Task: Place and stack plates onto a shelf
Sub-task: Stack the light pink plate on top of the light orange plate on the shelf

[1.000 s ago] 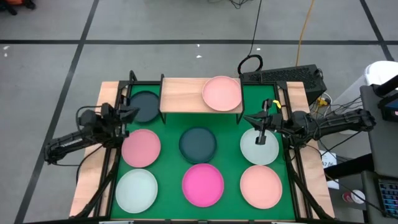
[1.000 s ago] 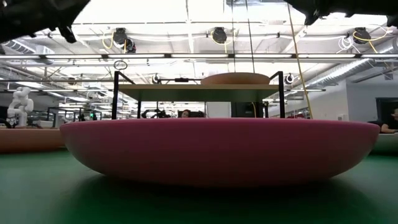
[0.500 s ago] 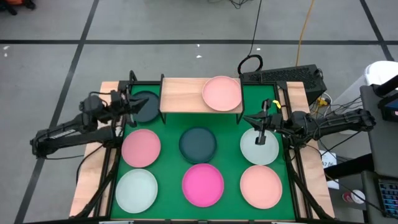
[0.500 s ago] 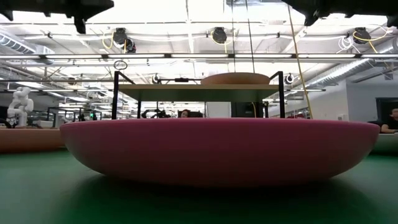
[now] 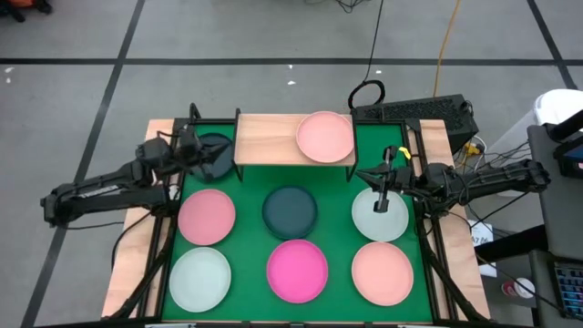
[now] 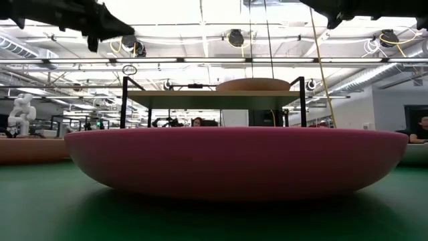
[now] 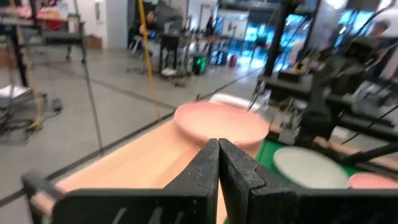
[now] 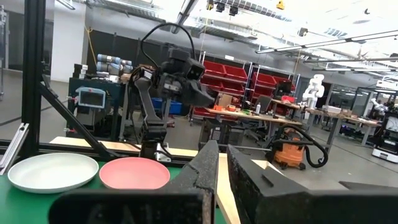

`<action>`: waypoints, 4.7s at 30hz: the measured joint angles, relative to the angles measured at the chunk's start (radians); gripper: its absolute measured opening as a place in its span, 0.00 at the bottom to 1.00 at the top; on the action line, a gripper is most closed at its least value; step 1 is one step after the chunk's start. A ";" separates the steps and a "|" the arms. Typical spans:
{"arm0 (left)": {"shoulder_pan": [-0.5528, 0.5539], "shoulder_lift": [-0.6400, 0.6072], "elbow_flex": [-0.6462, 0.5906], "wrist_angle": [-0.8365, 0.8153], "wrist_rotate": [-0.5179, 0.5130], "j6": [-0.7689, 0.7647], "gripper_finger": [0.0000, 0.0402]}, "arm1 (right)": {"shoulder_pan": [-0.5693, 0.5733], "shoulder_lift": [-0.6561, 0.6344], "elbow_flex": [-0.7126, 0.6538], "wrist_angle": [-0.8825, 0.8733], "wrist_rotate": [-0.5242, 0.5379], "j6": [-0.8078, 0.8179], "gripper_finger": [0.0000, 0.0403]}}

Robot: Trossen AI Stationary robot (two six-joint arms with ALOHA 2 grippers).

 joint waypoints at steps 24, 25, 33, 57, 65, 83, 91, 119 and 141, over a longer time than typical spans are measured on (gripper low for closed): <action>-0.320 0.274 0.424 -0.736 -0.152 -0.001 0.04 | -0.002 0.000 0.000 -0.008 0.004 0.000 0.06; -0.346 0.293 0.447 -0.778 -0.186 -0.001 0.04 | -0.002 0.000 0.000 -0.009 0.004 0.000 0.06; -0.534 0.435 0.595 -1.100 -0.239 -0.267 0.04 | -0.002 0.000 0.000 -0.011 0.004 -0.001 0.06; -0.859 0.906 0.474 -1.016 -0.147 -0.826 0.04 | -0.002 0.000 0.000 -0.014 0.005 0.008 0.06; -0.878 0.966 0.474 -0.896 -0.072 -0.819 0.04 | -0.002 0.000 0.000 -0.014 0.005 0.008 0.06; -0.877 0.974 0.473 -0.929 -0.095 -0.872 0.19 | -0.002 0.000 0.000 -0.014 0.005 0.019 0.06; -0.877 1.005 0.473 -0.969 -0.110 -0.916 0.20 | -0.002 0.000 0.000 -0.014 0.005 0.019 0.06; -0.875 1.142 0.474 -1.028 -0.111 -0.876 0.03 | -0.001 0.000 0.001 -0.014 0.005 0.028 0.06; -0.876 1.141 0.928 -1.295 -0.128 -0.587 0.02 | -0.001 0.000 0.001 -0.016 0.005 0.041 0.06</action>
